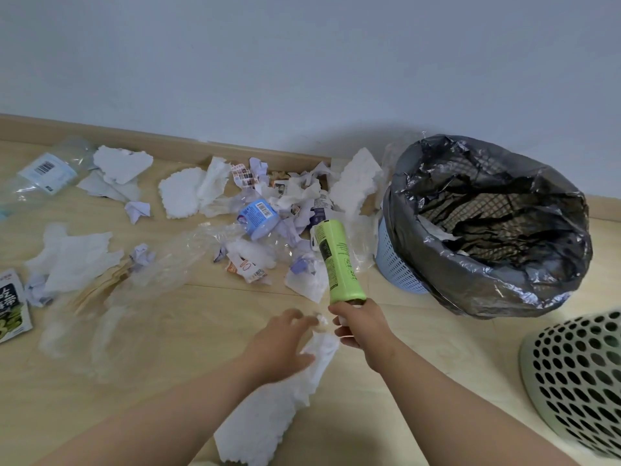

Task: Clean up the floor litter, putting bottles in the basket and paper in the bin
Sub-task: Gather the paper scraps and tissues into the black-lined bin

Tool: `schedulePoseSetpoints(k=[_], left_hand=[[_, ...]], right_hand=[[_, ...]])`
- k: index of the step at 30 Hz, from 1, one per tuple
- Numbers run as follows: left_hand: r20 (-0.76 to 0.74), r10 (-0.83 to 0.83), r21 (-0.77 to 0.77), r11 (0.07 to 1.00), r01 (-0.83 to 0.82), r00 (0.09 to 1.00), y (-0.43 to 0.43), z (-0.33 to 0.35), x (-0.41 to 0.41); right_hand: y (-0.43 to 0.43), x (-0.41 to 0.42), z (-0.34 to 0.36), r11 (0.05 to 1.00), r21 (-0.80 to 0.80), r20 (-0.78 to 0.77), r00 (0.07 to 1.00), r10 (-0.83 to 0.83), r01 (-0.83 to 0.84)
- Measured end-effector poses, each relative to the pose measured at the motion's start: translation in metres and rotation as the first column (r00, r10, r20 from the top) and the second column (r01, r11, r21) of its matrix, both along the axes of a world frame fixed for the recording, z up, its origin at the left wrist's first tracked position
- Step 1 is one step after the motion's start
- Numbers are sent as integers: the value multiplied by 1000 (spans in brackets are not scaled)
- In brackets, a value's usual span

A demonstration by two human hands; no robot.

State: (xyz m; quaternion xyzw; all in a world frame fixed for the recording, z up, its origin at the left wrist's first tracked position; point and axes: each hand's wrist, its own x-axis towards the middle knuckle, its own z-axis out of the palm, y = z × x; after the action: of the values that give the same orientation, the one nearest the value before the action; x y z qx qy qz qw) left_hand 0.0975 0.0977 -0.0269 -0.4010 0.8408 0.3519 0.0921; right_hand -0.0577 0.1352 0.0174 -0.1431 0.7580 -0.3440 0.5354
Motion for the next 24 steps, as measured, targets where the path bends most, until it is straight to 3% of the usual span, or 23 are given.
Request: schedulePoseSetpoints(k=[2,4,7,10,14,16,19,24], left_hand=[[103,-220,-79,970,228,970,14,-12,0],[152,-395,-207,884,420,906,23,-21,1],[222,-468,-261,816,515,855,21,-25,3],[128,-411,-262,864,431,903,13,-26,2],[129,-177,-126,973,193,976,10,-31,6],[57,-12,-66,998,16,998,4,-29,8],[-6,187,42,982,-186,982,-11,-15,9],[-84,345,89,937,-337,935,-38,16,4]], right_hand=[[6,-6,0,1000,19,-22,1000,-1,1],[12,-9,-2,999,37,-29,1000,-4,5],[19,-10,-5,998,66,-31,999,16,-14],[21,-10,-7,996,80,-34,999,37,-34],[22,-8,-10,993,100,-49,997,68,-63],[21,-7,-10,991,112,-39,996,76,-72],[20,-7,-8,989,125,-17,996,83,-80],[15,-10,7,984,134,-30,992,123,-118]])
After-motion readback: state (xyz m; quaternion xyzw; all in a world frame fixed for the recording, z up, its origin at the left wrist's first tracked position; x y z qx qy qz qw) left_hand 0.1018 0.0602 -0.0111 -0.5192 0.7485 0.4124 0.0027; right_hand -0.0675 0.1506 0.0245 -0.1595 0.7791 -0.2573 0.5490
